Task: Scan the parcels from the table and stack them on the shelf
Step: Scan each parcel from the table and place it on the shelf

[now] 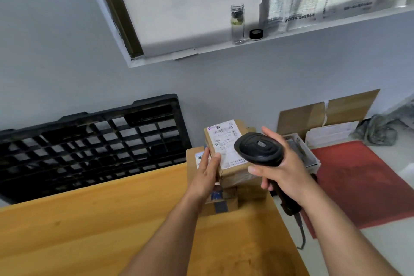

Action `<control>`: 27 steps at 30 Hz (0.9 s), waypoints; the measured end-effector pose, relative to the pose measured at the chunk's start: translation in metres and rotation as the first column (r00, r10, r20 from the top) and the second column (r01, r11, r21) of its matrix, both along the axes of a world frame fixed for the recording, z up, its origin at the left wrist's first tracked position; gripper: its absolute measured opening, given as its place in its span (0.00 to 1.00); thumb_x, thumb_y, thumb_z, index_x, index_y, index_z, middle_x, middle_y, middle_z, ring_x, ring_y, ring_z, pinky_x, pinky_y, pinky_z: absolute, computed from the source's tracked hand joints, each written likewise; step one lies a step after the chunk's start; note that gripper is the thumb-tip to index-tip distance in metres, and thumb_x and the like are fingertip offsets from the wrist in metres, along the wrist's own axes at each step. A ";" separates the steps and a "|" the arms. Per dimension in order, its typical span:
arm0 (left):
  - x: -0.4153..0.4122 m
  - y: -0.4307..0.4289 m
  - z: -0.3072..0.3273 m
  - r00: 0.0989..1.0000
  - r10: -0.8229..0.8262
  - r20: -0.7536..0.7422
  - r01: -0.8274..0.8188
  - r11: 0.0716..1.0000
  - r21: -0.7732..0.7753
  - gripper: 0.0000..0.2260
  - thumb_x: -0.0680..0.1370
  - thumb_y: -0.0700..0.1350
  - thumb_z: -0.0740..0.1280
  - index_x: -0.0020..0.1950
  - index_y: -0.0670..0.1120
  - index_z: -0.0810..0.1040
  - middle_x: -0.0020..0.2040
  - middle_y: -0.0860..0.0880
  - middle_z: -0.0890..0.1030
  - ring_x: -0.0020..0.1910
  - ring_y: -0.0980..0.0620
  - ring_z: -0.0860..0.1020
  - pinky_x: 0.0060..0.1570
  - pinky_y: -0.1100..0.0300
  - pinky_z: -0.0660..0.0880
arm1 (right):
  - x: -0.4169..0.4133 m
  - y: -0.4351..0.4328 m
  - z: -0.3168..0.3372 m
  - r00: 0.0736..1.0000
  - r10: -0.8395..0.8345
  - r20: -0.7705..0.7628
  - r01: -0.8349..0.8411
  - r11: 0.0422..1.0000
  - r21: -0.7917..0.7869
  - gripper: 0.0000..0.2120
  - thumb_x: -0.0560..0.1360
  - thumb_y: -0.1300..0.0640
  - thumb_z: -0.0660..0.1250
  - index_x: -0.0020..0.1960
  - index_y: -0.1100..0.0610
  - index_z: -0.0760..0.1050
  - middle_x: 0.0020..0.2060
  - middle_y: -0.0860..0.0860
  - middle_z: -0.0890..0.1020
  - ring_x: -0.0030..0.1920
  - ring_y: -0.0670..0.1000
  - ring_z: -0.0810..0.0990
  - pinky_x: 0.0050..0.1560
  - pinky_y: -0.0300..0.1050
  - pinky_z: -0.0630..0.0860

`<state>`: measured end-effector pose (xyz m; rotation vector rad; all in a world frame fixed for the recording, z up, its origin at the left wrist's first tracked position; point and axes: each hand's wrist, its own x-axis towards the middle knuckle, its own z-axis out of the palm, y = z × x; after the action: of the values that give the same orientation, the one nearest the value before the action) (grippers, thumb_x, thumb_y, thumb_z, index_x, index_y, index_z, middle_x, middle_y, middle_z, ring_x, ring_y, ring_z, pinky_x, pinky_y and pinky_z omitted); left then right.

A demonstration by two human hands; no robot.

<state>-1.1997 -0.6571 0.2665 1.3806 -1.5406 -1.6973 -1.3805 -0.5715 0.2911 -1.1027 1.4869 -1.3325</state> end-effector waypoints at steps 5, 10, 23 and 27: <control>0.044 -0.001 0.018 0.987 0.037 -0.156 -0.047 0.997 -0.061 0.35 0.78 0.47 0.68 0.78 0.62 0.52 0.55 0.50 0.84 0.50 0.51 0.84 0.44 0.57 0.80 | 0.030 -0.002 0.015 1.000 0.029 -0.007 -0.029 0.998 -0.048 0.46 0.67 0.66 0.78 0.76 0.41 0.61 0.54 0.51 0.83 0.28 0.58 0.78 0.27 0.45 0.75; 0.105 -0.007 0.038 0.977 0.127 -0.174 -0.161 0.966 -0.201 0.41 0.75 0.39 0.72 0.78 0.62 0.52 0.48 0.49 0.85 0.48 0.52 0.84 0.42 0.59 0.80 | 0.079 -0.001 0.040 0.996 0.087 0.001 -0.085 0.984 -0.155 0.44 0.64 0.60 0.81 0.69 0.32 0.63 0.49 0.54 0.84 0.29 0.57 0.80 0.29 0.47 0.76; 0.220 -0.003 0.033 0.920 0.369 -0.130 -0.391 0.850 -0.353 0.46 0.72 0.35 0.73 0.79 0.61 0.51 0.63 0.47 0.78 0.61 0.49 0.77 0.58 0.51 0.78 | 0.173 0.015 0.084 0.917 0.361 0.169 -0.308 0.912 -0.272 0.50 0.54 0.41 0.83 0.71 0.36 0.64 0.43 0.63 0.84 0.27 0.59 0.78 0.27 0.49 0.76; 0.231 0.000 0.032 0.918 0.374 -0.132 -0.396 0.850 -0.347 0.46 0.72 0.35 0.74 0.78 0.62 0.50 0.62 0.48 0.79 0.61 0.50 0.77 0.58 0.52 0.77 | 0.184 0.017 0.084 0.920 0.359 0.160 -0.312 0.915 -0.255 0.51 0.53 0.41 0.84 0.71 0.40 0.65 0.37 0.64 0.83 0.26 0.60 0.78 0.27 0.50 0.76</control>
<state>-0.9692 -0.6575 0.2989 1.3151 -1.3471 -1.1283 -1.1963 -0.5546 0.3752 -1.2590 0.9592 -1.3412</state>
